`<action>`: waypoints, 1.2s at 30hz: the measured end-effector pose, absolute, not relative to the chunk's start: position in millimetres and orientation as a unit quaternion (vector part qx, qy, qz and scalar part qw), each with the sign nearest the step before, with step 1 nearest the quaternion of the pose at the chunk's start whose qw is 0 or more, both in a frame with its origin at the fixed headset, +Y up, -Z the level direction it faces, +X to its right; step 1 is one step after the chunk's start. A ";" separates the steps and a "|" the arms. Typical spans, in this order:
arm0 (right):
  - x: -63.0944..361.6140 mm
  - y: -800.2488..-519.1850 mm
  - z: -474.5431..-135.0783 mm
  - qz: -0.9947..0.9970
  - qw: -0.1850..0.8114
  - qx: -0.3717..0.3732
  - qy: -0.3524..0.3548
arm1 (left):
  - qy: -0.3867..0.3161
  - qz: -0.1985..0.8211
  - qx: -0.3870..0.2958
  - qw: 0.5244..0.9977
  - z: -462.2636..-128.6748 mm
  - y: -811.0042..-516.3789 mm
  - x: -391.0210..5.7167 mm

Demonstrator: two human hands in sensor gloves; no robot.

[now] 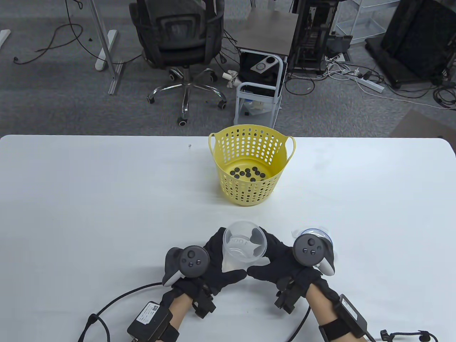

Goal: Pour Go stones into a laundry basket

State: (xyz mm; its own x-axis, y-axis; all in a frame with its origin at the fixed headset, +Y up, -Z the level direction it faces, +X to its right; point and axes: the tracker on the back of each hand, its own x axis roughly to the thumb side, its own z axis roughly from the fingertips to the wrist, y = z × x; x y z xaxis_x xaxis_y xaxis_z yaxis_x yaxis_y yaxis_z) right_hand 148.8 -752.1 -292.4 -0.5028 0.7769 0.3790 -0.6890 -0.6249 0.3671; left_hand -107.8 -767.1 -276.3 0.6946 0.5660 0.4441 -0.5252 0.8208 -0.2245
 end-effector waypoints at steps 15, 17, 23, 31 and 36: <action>142.0 -765.5 -295.7 0.889 0.339 0.263 0.158 | -0.267 0.175 -0.110 0.941 -284.4 -774.0 -111.4; 143.2 -761.8 -296.2 0.898 0.316 0.255 0.169 | -0.270 0.167 -0.133 0.939 -286.7 -770.9 -114.0; 178.6 -739.9 -302.2 0.974 0.170 0.143 0.041 | -0.241 0.141 -0.143 0.950 -292.1 -760.1 -140.9; 235.3 -771.8 -322.9 0.987 0.141 -0.056 0.060 | -0.165 0.136 -0.102 0.971 -296.3 -753.7 -172.5; 240.2 -791.5 -331.3 0.983 0.111 -0.089 0.116 | -0.154 0.153 -0.125 0.968 -296.7 -759.6 -176.7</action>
